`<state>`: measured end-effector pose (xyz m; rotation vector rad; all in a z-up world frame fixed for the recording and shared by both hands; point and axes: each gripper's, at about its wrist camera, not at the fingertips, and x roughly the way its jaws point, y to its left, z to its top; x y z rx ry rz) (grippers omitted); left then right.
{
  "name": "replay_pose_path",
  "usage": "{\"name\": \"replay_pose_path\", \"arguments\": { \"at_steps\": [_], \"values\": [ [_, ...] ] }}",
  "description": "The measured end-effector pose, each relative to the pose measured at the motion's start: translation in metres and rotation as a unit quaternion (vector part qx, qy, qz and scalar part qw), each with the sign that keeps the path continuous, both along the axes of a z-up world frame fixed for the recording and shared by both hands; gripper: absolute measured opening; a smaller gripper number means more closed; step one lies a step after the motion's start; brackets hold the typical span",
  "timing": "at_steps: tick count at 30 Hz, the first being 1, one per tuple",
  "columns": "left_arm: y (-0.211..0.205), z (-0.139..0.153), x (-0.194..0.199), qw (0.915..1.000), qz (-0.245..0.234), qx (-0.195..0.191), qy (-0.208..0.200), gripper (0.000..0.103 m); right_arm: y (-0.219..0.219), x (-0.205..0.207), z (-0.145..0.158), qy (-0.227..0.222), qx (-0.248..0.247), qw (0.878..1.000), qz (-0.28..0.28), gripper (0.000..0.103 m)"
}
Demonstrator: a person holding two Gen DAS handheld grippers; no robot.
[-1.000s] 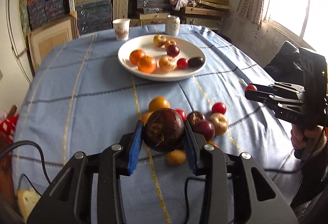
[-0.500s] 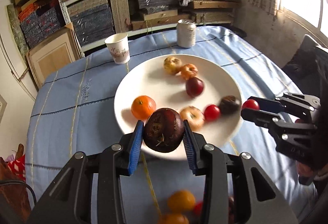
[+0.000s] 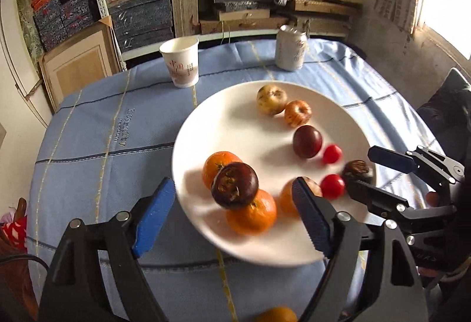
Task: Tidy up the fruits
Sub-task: 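Lower the dark fruit and red tomato onto the white plate and open both tools, then move both tools back over the fruit pile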
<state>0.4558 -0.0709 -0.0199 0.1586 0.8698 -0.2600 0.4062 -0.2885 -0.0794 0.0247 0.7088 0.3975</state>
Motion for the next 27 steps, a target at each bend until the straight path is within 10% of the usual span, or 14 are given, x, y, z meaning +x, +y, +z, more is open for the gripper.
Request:
{"name": "replay_pose_path", "arguments": {
  "at_steps": [15,27],
  "values": [
    [0.053,0.011,-0.202,0.9963,-0.007,-0.066,-0.054,0.091,0.01,-0.208,0.027,-0.04,-0.001,0.998,0.041,0.059],
    [0.067,-0.039,-0.23,0.9976,-0.007,-0.041,-0.056,0.095,0.059,-0.218,-0.023,0.051,-0.022,0.997,0.054,0.059]
  ]
}}
